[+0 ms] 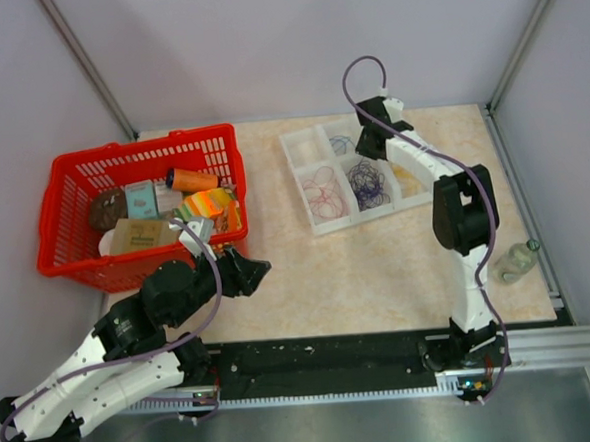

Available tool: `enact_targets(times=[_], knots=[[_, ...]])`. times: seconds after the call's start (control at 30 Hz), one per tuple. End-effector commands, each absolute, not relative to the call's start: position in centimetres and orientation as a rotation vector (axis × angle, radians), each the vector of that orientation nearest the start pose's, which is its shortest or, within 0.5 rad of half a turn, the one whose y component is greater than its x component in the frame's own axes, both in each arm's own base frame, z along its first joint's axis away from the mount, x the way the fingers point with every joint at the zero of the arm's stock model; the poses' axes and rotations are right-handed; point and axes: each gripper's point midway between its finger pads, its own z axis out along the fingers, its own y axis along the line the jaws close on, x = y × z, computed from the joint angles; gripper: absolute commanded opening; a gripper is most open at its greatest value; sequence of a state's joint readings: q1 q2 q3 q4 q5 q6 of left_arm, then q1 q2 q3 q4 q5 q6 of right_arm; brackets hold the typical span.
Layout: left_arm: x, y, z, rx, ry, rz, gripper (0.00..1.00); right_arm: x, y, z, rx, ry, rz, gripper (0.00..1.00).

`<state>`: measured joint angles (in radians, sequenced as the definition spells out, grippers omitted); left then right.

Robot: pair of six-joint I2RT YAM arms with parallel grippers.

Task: Untangle the cables

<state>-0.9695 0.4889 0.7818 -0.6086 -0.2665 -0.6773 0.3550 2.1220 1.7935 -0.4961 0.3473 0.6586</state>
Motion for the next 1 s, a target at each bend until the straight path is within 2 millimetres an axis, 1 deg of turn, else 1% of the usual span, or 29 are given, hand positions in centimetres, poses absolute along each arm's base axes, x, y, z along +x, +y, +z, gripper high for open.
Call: enact_targets(times=[0.0, 0.07, 0.1, 0.17, 0.2, 0.23, 0.33, 0.4, 0.5, 0.53, 0.6, 0.63, 0.67, 0.7, 0.73, 0.77, 0.8, 0.83, 0.87, 0.9, 0.97], knots=[[14.9, -17.8, 27.7, 0.090, 1.916, -0.889, 0.70, 53.0, 15.6, 13.3, 0.548, 2.219, 0.142, 0.00], [14.9, -17.7, 27.7, 0.092, 1.915, -0.888, 0.70, 52.4, 15.5, 14.3, 0.542, 2.202, 0.164, 0.00], [14.9, -17.7, 27.8, 0.090, 1.913, -0.891, 0.70, 52.0, 15.7, 14.5, 0.532, 2.202, 0.182, 0.00], [15.0, -17.7, 27.9, 0.088, 1.910, -0.892, 0.70, 51.0, 16.2, 15.3, 0.525, 2.202, 0.278, 0.00], [15.0, -17.7, 27.8, 0.086, 1.912, -0.887, 0.70, 50.4, 16.7, 14.9, 0.520, 2.214, 0.331, 0.00], [15.0, -17.7, 27.8, 0.088, 1.908, -0.887, 0.70, 49.9, 16.9, 15.0, 0.518, 2.213, 0.370, 0.00], [15.0, -17.8, 27.9, 0.091, 1.907, -0.893, 0.70, 47.9, 16.9, 14.7, 0.508, 2.209, 0.421, 0.00], [14.9, -17.7, 27.8, 0.090, 1.910, -0.892, 0.70, 47.0, 17.0, 14.1, 0.497, 2.221, 0.448, 0.00], [14.9, -17.7, 27.8, 0.090, 1.907, -0.894, 0.70, 45.7, 17.3, 12.7, 0.462, 2.270, 0.463, 0.00], [14.9, -17.7, 27.8, 0.089, 1.905, -0.893, 0.70, 45.5, 17.0, 12.7, 0.447, 2.265, 0.443, 0.00], [14.9, -17.6, 27.9, 0.091, 1.905, -0.892, 0.70, 46.0, 16.2, 13.4, 0.405, 2.235, 0.393, 0.00], [14.8, -17.6, 28.0, 0.093, 1.904, -0.895, 0.70, 46.5, 15.9, 14.1, 0.393, 2.212, 0.397, 0.12], [14.9, -17.7, 27.9, 0.094, 1.907, -0.893, 0.70, 47.0, 16.1, 14.3, 0.383, 2.198, 0.414, 0.28], [14.9, -17.7, 27.9, 0.096, 1.905, -0.895, 0.70, 48.0, 16.1, 15.0, 0.388, 2.179, 0.443, 0.39], [14.8, -17.8, 27.8, 0.099, 1.907, -0.896, 0.70, 48.5, 16.0, 14.8, 0.408, 2.198, 0.452, 0.45], [14.9, -17.8, 27.7, 0.100, 1.909, -0.896, 0.70, 49.4, 16.1, 15.3, 0.413, 2.192, 0.461, 0.52], [14.8, -17.8, 27.8, 0.102, 1.907, -0.901, 0.70, 50.2, 16.4, 15.3, 0.393, 2.193, 0.465, 0.55], [14.8, -17.8, 27.8, 0.100, 1.908, -0.897, 0.70, 51.0, 16.8, 15.6, 0.369, 2.190, 0.478, 0.55], [14.8, -17.8, 27.9, 0.100, 1.903, -0.899, 0.70, 52.0, 17.3, 16.5, 0.344, 2.169, 0.494, 0.56], [14.8, -17.7, 28.0, 0.098, 1.901, -0.902, 0.70, 52.4, 17.8, 16.4, 0.319, 2.175, 0.518, 0.55], [14.8, -17.5, 28.2, 0.088, 1.897, -0.900, 0.70, 53.4, 17.9, 16.0, 0.329, 2.174, 0.509, 0.52]])
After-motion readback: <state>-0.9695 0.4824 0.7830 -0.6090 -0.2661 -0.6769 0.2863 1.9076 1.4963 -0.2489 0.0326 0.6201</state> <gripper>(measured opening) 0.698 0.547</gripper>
